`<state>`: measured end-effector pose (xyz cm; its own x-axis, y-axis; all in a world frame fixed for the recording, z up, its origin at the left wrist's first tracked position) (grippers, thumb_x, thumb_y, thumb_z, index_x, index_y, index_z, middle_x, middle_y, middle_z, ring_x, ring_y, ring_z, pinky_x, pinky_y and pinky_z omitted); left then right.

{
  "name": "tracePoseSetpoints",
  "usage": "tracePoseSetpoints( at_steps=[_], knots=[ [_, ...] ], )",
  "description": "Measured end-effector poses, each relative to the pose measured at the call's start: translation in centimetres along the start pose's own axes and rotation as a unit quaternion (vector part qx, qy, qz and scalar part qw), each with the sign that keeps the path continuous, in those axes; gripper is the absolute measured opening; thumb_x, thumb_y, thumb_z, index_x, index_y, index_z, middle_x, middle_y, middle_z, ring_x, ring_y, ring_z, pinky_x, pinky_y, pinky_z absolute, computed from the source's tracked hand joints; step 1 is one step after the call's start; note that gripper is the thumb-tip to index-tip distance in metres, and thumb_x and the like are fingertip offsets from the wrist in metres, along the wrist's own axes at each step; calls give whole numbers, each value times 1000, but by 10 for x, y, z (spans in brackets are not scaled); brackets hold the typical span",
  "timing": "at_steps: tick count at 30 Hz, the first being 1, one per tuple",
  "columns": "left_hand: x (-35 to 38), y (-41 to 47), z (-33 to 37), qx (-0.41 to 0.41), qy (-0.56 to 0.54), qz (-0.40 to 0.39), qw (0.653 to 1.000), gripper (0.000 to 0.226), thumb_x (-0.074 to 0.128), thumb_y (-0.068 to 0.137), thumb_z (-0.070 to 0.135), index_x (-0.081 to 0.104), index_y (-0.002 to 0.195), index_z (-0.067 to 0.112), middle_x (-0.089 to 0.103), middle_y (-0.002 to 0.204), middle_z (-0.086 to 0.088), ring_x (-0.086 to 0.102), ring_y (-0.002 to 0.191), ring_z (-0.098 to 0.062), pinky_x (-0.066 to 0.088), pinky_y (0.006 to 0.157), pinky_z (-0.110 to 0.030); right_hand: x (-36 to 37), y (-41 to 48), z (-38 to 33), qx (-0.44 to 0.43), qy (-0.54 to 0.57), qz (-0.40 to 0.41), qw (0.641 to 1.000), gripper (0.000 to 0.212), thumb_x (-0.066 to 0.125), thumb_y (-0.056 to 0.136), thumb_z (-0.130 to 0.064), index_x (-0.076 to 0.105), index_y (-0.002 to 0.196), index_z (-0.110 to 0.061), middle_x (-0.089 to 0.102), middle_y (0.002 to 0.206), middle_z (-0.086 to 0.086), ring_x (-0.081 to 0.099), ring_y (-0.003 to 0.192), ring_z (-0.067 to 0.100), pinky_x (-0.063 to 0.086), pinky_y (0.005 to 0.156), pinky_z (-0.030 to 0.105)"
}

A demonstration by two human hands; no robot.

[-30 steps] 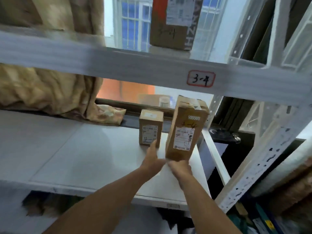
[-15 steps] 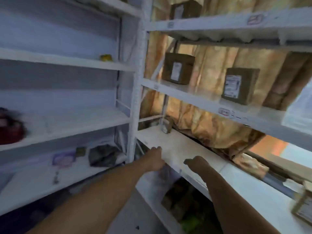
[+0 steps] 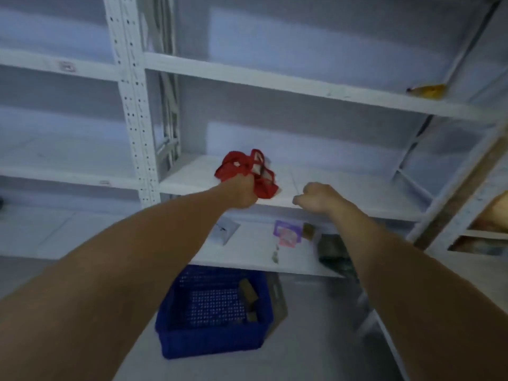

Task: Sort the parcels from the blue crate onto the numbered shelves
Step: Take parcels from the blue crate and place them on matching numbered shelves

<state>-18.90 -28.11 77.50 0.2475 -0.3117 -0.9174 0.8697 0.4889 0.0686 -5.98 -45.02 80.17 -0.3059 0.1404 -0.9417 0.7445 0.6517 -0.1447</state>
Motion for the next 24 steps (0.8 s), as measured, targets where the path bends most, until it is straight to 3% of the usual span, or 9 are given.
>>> tracePoseSetpoints(
  at_steps=[4,8,11,14,17,19,22,24],
  knots=[
    [14,28,-118,-109,43,-37,992,43,58,93,25,51,130,4,57,128,-22,58,113,-36,47,89,-37,46,79,-55,-71,-15,-54,996,48,60,96,-40,62,133,-10,60,137,15,57,112,28,37,81,27],
    [52,50,-195,-176,14,-110,978,33,53,97,20,58,123,1,62,126,-20,59,104,-28,44,81,-31,108,152,-78,-82,-6,-127,988,53,58,98,-40,57,139,-8,55,144,10,55,124,27,36,83,25],
    [100,66,-240,-201,-11,-155,967,40,52,99,24,52,135,5,55,139,-16,55,121,-29,44,94,-33,160,198,-76,-69,5,-182,981,42,55,102,-36,59,133,-8,55,144,10,56,119,25,44,81,25],
    [157,80,-273,-222,-34,-213,951,44,51,100,28,47,139,8,48,143,-13,50,125,-30,43,98,-35,222,234,-59,-40,4,-239,970,48,54,101,-39,57,136,-7,57,136,10,57,121,28,45,83,28],
    [222,101,-301,-214,-52,-272,937,37,50,101,26,53,131,4,55,128,-12,54,119,-30,43,90,-33,286,260,-31,12,13,-295,955,28,55,97,-39,61,87,-13,63,102,7,64,98,26,39,63,27],
    [265,112,-316,-212,-72,-297,928,33,50,101,25,58,126,6,59,123,-10,58,114,-27,43,88,-31,327,273,-9,59,40,-297,952,36,53,99,-36,50,69,-16,56,78,3,59,75,20,36,61,29],
    [327,124,-325,-207,-101,-338,913,20,49,101,22,59,113,9,60,118,-10,56,100,-23,42,83,-30,384,282,26,103,51,-325,939,41,49,105,-29,36,67,-17,36,67,2,34,54,14,31,68,31],
    [377,129,-330,-205,-122,-356,903,18,48,102,21,56,111,7,58,120,-13,53,96,-23,42,81,-33,425,285,52,125,63,-362,922,33,50,106,-29,44,77,-14,41,72,4,39,59,16,33,65,31]
  ],
)
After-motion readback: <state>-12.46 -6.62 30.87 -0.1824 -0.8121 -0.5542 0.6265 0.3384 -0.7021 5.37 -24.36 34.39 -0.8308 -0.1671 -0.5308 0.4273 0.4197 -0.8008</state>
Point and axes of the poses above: each hand's wrist, its own y-axis towards the middle knuckle, its own x-axis out of the palm, z = x × y, the point moved 1 cm from there along y, towards the middle knuckle
